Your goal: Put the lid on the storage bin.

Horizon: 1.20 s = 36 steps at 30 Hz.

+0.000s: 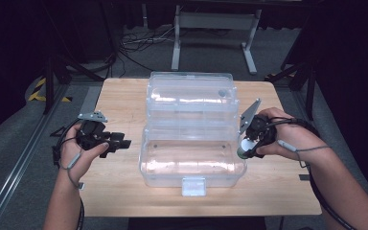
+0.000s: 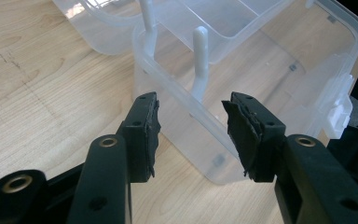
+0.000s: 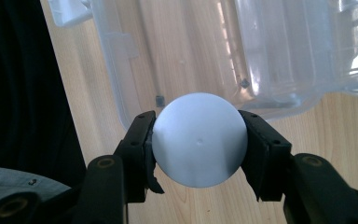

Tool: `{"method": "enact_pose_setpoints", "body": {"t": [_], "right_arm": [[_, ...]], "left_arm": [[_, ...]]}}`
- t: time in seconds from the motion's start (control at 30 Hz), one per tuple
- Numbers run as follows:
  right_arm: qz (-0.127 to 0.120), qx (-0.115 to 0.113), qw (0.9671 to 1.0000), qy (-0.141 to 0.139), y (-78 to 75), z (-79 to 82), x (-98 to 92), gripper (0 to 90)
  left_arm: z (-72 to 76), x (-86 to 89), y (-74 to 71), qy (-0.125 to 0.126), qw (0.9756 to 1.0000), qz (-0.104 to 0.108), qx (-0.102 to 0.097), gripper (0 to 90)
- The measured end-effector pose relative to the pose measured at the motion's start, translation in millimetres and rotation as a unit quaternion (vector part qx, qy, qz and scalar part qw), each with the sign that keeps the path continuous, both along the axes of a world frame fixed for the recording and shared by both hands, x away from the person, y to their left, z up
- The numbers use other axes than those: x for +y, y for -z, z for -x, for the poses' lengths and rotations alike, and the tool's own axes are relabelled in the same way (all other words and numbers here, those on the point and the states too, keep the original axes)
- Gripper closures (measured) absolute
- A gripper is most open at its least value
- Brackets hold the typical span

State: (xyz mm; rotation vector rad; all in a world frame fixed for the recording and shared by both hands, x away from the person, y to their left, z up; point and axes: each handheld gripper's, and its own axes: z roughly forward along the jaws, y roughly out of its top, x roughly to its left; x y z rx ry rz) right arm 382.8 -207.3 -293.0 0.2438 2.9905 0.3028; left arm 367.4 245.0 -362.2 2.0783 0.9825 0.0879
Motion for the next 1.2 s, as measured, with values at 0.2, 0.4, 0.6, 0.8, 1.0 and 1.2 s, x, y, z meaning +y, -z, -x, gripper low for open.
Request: {"method": "enact_pose_setpoints", "body": {"t": [0.2, 0.4, 0.6, 0.8, 1.0, 1.2], "right_arm": [[0.001, 0.004, 0.9999, -0.013, 2.5, -1.3, 9.2, 50.5], [0.004, 0.008, 0.9997, -0.024, 6.8, -2.1, 15.5, 50.5], [0.013, 0.016, 0.9992, -0.035, 14.1, -3.5, 22.9, 50.5], [0.023, 0.022, 0.9985, -0.044, 23.7, -5.9, 29.5, 50.4], [0.031, 0.029, 0.9979, -0.048, 31.3, -6.8, 34.9, 50.4], [0.039, 0.034, 0.9975, -0.049, 39.5, -7.5, 39.6, 50.4]], "left_arm": [[-1.1, -0.2, 0.1, 0.002, 1.0000, -0.001, -0.001, 53.5], [-1.3, 0.0, 0.1, 0.003, 1.0000, -0.002, -0.001, 53.6], [-1.0, 0.6, -0.4, 0.002, 1.0000, -0.002, -0.002, 53.6], [-1.2, 0.8, -0.3, 0.003, 1.0000, -0.002, -0.003, 53.6], [-1.0, 0.7, -0.3, 0.002, 1.0000, -0.003, -0.002, 53.6], [-0.8, 0.7, -0.3, 0.003, 1.0000, -0.003, -0.002, 53.5]]}}
